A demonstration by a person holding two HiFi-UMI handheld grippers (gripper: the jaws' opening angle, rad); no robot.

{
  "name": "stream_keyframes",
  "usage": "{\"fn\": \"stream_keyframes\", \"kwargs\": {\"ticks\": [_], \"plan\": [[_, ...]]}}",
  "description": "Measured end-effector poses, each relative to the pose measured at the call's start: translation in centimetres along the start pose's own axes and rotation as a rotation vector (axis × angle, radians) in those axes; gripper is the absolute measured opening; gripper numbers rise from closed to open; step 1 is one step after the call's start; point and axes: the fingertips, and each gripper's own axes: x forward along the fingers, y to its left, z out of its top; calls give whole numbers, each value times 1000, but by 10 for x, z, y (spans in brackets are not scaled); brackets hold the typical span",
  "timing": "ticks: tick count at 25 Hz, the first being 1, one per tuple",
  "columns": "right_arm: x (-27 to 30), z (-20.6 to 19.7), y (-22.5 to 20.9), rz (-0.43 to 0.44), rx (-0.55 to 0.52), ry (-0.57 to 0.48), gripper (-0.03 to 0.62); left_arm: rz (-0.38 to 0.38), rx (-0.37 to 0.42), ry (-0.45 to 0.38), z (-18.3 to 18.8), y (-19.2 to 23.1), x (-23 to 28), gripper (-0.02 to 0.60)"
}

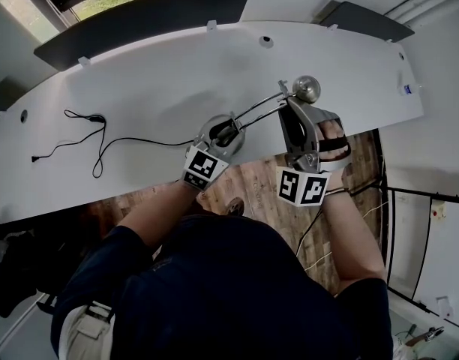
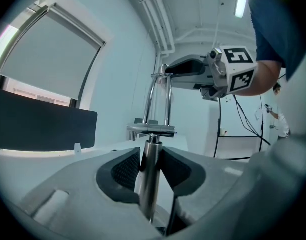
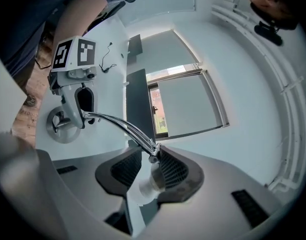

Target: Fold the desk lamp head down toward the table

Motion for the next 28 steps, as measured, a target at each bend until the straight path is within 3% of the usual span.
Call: {"fn": "stream_keyframes", "kwargs": {"ticks": [4, 18, 22, 25, 28], "plan": [[2, -7, 5, 21, 50, 33, 114, 3, 3, 2, -1, 1, -3, 127], [20, -63, 47, 85, 432, 118, 104, 17, -20, -8, 1, 0, -2, 127], [26, -73, 60, 81, 506, 123, 101, 29, 28, 25, 4, 2, -2, 127], [30, -82, 77, 109, 547, 142, 95, 31, 40, 31, 5, 2, -2, 127], [35, -88, 105, 153, 594, 158, 83, 28, 2, 10, 3, 0, -1, 127]]}}
